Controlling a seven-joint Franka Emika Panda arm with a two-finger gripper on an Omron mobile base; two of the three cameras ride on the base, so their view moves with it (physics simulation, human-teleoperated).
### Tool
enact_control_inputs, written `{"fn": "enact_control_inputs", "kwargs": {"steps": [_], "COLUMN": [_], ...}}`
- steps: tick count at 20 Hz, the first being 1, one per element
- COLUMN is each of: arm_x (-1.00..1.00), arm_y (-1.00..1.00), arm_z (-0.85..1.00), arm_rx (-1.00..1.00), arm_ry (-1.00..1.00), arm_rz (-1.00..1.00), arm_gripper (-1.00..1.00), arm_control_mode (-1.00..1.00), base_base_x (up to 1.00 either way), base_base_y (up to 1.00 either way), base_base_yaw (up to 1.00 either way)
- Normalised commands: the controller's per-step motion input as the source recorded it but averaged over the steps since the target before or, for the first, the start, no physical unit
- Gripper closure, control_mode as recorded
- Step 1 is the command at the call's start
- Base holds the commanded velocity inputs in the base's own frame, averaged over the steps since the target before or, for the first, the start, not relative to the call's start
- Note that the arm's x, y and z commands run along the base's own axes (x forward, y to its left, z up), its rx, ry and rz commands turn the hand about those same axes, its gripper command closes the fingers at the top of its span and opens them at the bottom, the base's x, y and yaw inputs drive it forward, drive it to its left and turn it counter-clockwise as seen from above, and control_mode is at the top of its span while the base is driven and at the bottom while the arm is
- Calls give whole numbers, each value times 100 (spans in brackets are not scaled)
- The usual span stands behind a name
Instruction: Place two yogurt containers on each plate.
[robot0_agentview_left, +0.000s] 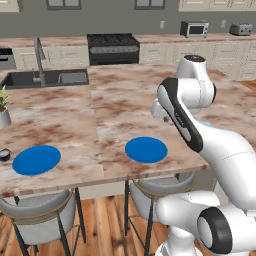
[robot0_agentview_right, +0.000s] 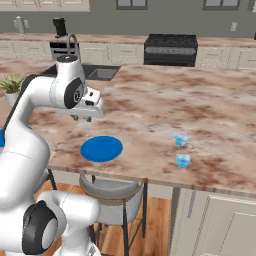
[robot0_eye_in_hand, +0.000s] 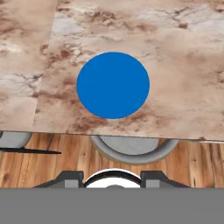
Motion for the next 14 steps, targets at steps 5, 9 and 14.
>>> {"fn": "enact_control_inputs", "kwargs": {"steps": [5, 9, 14], "arm_x": [7, 4, 22], "arm_y": [-16, -68, -95], "arm_z": [-3, -23, -42], "arm_rx": [9, 19, 6], "arm_ry": [-18, -3, 0], "arm_rz": [-7, -42, -45], "arm_gripper": [-100, -100, -100], "arm_control_mode": [-100, -100, -100], "base_base_x": [0, 0, 0], "base_base_y": [0, 0, 0], "base_base_yaw": [0, 0, 0]}}
